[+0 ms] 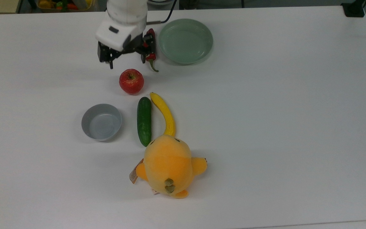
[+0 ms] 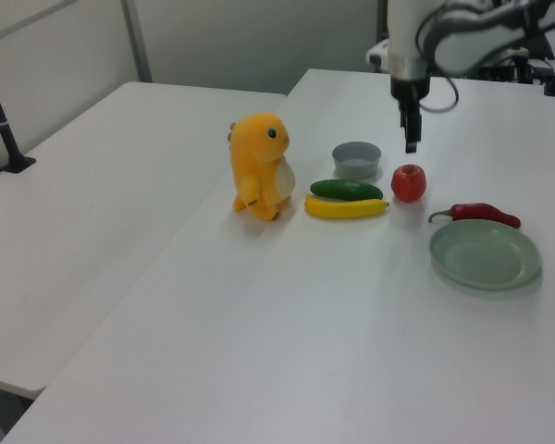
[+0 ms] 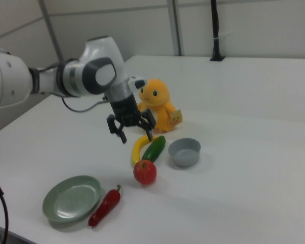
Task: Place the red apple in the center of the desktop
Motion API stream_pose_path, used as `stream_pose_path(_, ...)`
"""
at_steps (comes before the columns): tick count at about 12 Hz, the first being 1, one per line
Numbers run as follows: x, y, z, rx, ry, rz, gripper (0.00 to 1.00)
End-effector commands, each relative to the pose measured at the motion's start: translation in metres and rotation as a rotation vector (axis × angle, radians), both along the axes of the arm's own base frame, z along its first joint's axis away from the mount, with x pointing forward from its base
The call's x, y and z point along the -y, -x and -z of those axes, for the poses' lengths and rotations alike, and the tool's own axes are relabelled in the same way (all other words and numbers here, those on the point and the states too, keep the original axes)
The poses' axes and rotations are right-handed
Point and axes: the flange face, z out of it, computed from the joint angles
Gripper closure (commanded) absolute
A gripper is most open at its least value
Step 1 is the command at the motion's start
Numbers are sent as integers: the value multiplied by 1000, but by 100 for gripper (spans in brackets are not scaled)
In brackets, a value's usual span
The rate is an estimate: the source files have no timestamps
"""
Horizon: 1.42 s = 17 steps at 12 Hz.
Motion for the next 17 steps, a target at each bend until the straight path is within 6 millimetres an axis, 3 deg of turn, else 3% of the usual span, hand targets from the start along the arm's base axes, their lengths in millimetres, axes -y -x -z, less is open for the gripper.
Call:
stream_pose_path(1, -4, 12, -44, 75, -93, 261, 0)
stream_pose_path(4, -11, 20, -60, 129, -122, 530, 0)
stream_pose_path(7, -23, 44, -71, 133, -136, 527, 0)
stream_pose_path(12, -11, 43, -75, 123, -206, 572, 0)
stream_pose_path(17, -17, 41, -66, 105, -206, 558, 0)
